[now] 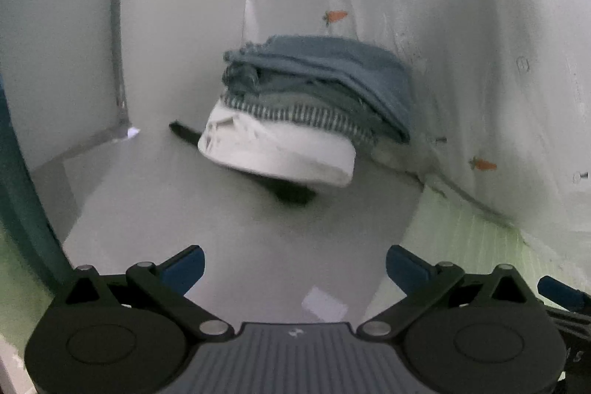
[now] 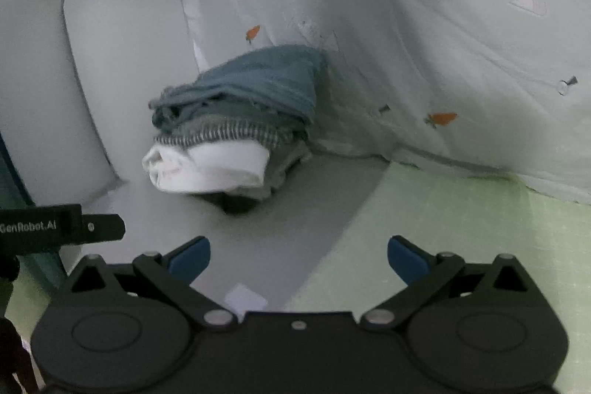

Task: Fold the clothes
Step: 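Lower the jeans onto the folded clothes stack and open both tools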

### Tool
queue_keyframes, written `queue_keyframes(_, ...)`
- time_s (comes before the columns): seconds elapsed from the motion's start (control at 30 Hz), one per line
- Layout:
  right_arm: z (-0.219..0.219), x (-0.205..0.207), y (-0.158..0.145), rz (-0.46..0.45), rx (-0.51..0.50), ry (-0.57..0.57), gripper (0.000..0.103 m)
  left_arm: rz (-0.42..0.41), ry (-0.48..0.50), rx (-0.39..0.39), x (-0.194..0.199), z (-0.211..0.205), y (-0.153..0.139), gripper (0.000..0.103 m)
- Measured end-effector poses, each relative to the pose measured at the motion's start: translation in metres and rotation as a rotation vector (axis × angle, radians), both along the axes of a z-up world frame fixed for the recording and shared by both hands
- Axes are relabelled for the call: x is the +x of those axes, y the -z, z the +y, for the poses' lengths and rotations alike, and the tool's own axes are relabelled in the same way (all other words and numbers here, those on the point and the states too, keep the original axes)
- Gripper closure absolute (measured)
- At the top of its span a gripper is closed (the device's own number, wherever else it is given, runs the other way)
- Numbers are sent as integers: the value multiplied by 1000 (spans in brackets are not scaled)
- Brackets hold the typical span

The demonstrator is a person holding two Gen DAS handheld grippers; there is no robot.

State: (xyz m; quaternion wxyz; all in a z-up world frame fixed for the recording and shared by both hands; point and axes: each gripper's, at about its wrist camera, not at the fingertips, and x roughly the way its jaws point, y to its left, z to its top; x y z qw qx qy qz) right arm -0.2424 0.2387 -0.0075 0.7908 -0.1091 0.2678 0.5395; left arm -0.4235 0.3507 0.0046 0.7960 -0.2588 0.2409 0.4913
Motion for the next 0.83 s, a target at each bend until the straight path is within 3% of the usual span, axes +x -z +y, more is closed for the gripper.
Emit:
queue_keyframes(0.43, -51, -3, 13, 3, -62, 18, 0, 66, 30, -27, 9, -42, 12, 0)
queue_keyframes(0.83, -60, -7, 10, 4, -53, 24, 0, 61, 36, 3, 7, -49, 4, 0)
